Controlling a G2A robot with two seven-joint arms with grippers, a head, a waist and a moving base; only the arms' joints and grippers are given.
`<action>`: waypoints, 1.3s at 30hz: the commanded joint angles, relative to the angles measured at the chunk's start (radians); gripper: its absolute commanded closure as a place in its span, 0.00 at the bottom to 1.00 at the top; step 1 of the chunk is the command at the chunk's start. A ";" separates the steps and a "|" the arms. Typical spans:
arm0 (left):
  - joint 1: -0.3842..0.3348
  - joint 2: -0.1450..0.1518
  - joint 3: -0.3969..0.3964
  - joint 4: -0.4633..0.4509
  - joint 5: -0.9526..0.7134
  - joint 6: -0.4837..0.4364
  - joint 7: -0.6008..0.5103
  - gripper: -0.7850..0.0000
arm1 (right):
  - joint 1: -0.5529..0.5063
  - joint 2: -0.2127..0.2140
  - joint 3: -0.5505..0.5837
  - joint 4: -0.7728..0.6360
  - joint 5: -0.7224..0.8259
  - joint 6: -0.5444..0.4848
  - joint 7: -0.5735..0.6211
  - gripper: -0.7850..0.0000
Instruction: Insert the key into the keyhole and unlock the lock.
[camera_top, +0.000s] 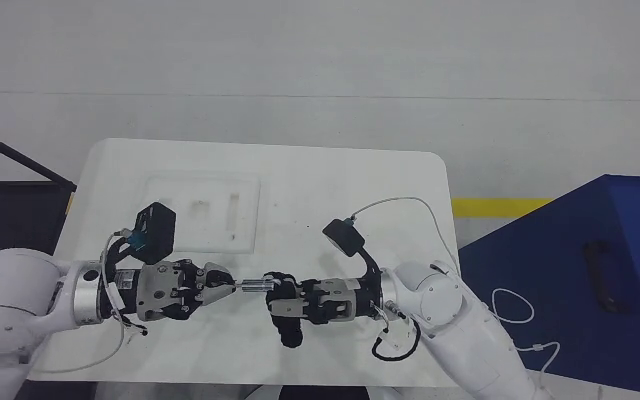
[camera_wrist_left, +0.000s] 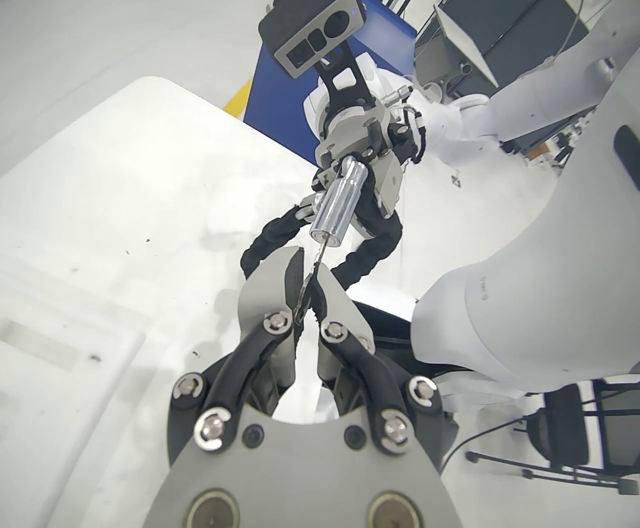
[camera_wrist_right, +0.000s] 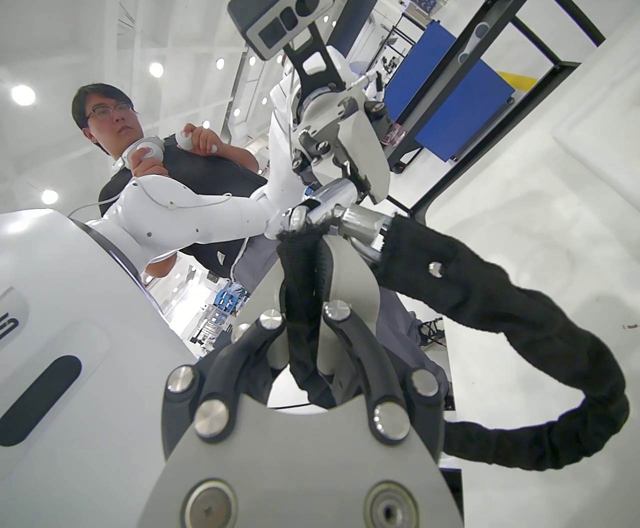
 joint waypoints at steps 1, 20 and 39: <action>0.023 -0.009 -0.020 -0.020 0.064 -0.030 0.057 1.00 | 0.004 -0.001 -0.003 0.005 0.003 -0.001 -0.002 1.00; 0.078 -0.036 -0.073 -0.090 0.279 -0.082 0.188 1.00 | -0.002 0.000 -0.003 -0.004 0.007 0.029 -0.029 1.00; 0.163 -0.109 -0.036 -0.133 0.997 -0.056 0.703 1.00 | -0.014 0.003 -0.005 -0.006 0.019 0.035 -0.035 1.00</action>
